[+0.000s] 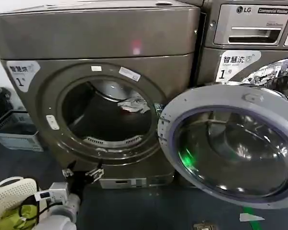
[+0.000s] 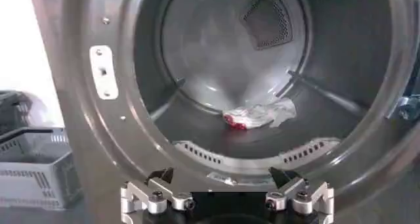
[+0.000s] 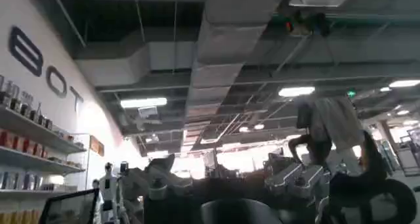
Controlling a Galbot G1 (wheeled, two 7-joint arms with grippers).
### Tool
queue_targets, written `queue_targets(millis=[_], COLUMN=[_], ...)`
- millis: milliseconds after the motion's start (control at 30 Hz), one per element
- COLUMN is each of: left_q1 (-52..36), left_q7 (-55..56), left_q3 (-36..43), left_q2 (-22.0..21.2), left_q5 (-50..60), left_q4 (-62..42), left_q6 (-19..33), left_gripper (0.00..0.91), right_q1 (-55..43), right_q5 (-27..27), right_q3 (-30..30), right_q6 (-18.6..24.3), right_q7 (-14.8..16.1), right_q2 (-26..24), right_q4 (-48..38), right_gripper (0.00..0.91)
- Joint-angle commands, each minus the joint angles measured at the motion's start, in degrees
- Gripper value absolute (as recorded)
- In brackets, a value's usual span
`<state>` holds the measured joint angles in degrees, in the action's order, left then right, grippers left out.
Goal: Grasp the clothes from the dryer.
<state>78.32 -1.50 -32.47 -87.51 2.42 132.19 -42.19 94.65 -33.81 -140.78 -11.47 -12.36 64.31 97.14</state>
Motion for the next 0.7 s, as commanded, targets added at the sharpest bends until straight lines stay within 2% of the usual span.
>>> queue_targets(millis=[33, 700], left_q1=[-0.2, -0.5], left_q7=[-0.1, -0.1], left_q3=[0.0, 0.3], left_q2=[0.0, 0.0], left_q5=[0.8, 0.3], left_q4=[-1.4, -1.1], left_q6=[-2.8, -2.8], left_gripper=[0.907, 0.907], right_q1=[-0.1, 0.2], right_q5=[0.0, 0.0], right_q3=[0.0, -0.4], right_q6=[0.0, 0.0], right_q7=[0.0, 0.0], right_q2=[-0.2, 0.0], right_q4=[0.1, 0.1], right_gripper=[0.907, 0.907])
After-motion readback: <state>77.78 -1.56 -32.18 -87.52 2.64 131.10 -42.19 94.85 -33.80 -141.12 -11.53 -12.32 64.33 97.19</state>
